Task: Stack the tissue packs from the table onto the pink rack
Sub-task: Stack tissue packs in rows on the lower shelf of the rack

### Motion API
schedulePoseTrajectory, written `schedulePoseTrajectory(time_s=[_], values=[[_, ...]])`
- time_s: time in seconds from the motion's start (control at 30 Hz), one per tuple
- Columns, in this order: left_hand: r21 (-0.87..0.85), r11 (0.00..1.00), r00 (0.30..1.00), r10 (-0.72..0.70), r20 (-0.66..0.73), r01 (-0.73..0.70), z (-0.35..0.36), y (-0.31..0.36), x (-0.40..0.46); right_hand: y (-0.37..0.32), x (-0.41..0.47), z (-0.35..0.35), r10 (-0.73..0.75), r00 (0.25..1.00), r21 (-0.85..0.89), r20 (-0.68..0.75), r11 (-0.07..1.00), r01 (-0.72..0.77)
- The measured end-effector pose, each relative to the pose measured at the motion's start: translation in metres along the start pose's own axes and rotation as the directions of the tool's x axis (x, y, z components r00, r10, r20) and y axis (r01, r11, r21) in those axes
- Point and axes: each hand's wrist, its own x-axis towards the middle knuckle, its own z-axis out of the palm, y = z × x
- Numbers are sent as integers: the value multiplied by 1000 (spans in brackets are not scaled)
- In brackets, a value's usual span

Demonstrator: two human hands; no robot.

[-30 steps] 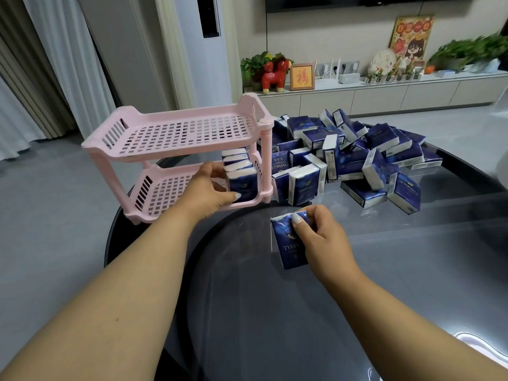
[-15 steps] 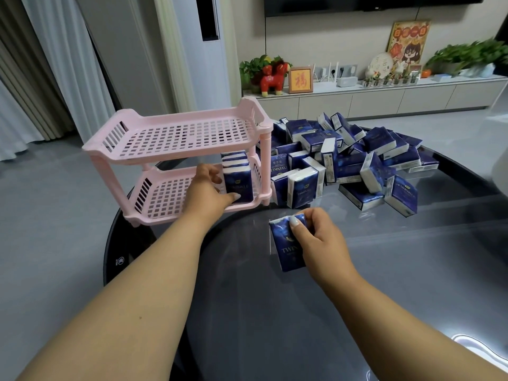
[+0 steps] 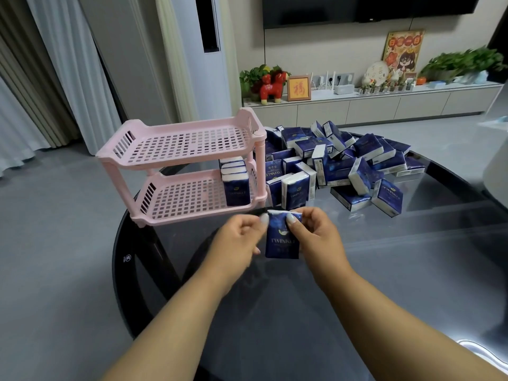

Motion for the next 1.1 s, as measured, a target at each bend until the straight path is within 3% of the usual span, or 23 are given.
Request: schedulePoseTrajectory(time_s=[0.1, 0.2, 0.27, 0.33, 0.4, 0.5, 0.57, 0.63, 0.8, 0.9, 1.1], values=[[-50, 998, 998, 27, 63, -24, 9, -7, -11, -3, 2, 0, -2, 1000, -17, 12, 1000, 3], [-44, 997, 997, 60, -42, -62, 4, -12, -5, -11, 27, -5, -197, 978, -340, -66, 926, 163], [-47, 997, 996, 55, -77, -59, -2, -15, -1, -22, 51, -10, -309, 951, -647, -24, 730, 220], [-52, 998, 995, 42, -89, -47, -6, -19, 1, -32, 70, -13, -323, 936, -853, 143, 439, 282], [-60, 997, 994, 33, -104, -39, -9, -20, 3, -36, 82, -13, -264, 924, -931, 278, 162, 326], [-62, 997, 992, 25, -124, -33, -14, -23, 8, -34, 87, -17, -258, 920, -954, 294, -15, 300], [-63, 998, 991, 19, -132, -27, -17, -26, 12, -32, 80, -21, -288, 912, -954, 292, -22, 298], [-56, 998, 990, 21, -140, -29, -20, -29, 15, -33, 67, -24, -280, 902, -934, 328, 44, 354], [-40, 997, 986, 55, -154, -62, -29, -32, 19, -51, 31, -19, -201, 872, -806, 447, 334, 489], [-29, 996, 991, 78, -106, -81, -34, -30, 16, -52, 20, -9, -164, 854, -673, 494, 550, 495], [-104, 989, 992, 108, 65, -101, -41, -27, 11, -35, 22, 16, -231, 856, -620, 462, 606, 498]])
